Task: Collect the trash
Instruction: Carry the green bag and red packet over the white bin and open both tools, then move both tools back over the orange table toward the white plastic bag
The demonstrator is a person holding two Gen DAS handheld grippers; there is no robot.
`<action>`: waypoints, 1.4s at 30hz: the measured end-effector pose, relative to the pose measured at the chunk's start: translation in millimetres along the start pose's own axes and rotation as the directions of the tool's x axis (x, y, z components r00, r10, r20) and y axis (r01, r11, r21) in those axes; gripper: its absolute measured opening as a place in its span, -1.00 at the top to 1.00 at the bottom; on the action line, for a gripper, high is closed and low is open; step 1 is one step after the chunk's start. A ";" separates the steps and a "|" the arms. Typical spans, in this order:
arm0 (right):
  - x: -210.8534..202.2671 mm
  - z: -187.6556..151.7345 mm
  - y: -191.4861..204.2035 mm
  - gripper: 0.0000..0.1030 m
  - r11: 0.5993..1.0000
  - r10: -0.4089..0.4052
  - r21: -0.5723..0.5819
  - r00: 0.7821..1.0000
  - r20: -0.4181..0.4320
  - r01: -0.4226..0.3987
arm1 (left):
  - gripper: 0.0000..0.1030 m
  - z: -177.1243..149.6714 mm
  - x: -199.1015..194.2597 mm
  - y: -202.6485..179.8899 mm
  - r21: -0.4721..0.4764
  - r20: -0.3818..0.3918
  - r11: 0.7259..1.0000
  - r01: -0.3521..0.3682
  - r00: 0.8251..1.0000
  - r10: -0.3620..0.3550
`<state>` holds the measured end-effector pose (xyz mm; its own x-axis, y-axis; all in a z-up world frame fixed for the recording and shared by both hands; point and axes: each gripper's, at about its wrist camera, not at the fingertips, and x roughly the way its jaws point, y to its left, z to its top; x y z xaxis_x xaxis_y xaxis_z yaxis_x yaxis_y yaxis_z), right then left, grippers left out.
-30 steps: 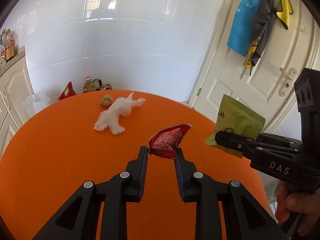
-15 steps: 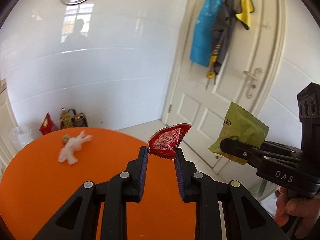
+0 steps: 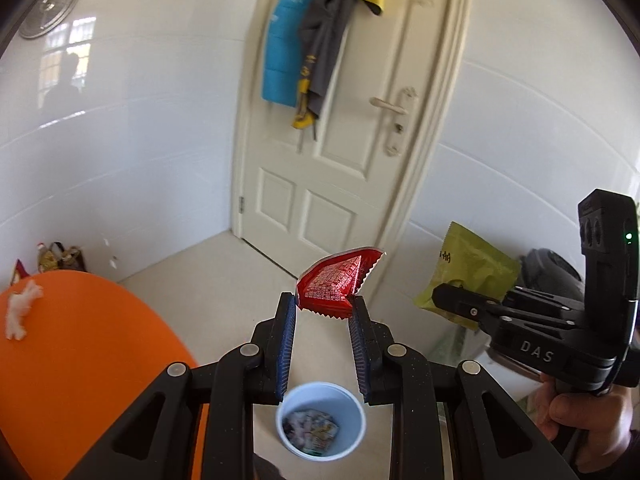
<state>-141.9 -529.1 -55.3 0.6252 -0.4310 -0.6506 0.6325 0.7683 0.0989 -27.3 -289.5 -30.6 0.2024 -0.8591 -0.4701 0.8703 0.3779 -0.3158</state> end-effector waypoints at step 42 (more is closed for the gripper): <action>183.9 -117.1 -143.4 -1.00 0.919 -0.005 0.364 0.927 -0.374 0.152 | -0.69 35.0 319.0 -6.4 -0.022 -0.458 0.991 -0.130 0.883 0.106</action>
<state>-171.1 -663.1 -277.3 0.4054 -0.2267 -0.8856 0.8426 0.4684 0.2658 47.4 -578.1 -149.7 0.0652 -0.5603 -0.8257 0.8264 0.4941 -0.2701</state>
